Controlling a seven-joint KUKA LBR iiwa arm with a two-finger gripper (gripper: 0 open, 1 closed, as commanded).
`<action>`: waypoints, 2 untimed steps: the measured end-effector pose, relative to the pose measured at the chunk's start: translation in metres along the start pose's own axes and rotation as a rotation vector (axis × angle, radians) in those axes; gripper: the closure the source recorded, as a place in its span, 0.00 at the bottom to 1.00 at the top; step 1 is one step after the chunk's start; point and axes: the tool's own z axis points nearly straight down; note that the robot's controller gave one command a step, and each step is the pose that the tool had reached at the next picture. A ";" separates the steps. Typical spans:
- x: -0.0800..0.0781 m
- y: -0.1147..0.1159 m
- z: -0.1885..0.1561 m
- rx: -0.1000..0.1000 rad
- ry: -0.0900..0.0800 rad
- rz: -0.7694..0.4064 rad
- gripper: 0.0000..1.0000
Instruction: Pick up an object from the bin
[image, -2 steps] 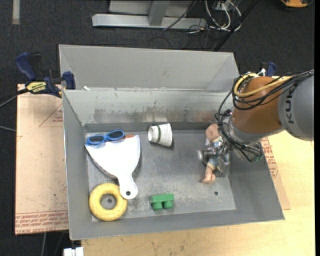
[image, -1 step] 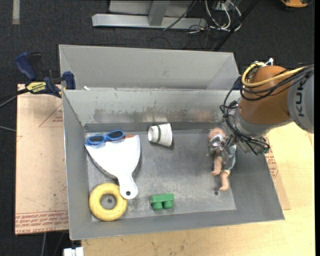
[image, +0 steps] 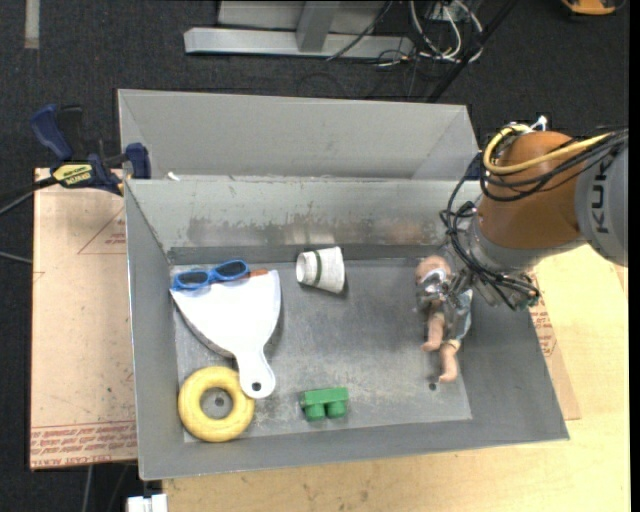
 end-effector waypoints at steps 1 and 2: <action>0.004 -0.004 -0.014 -0.001 -0.001 -0.001 1.00; 0.008 0.002 -0.054 -0.003 0.001 -0.002 1.00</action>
Offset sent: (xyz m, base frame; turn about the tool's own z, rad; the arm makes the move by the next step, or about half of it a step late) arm -0.0099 -0.0005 0.0710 -0.0034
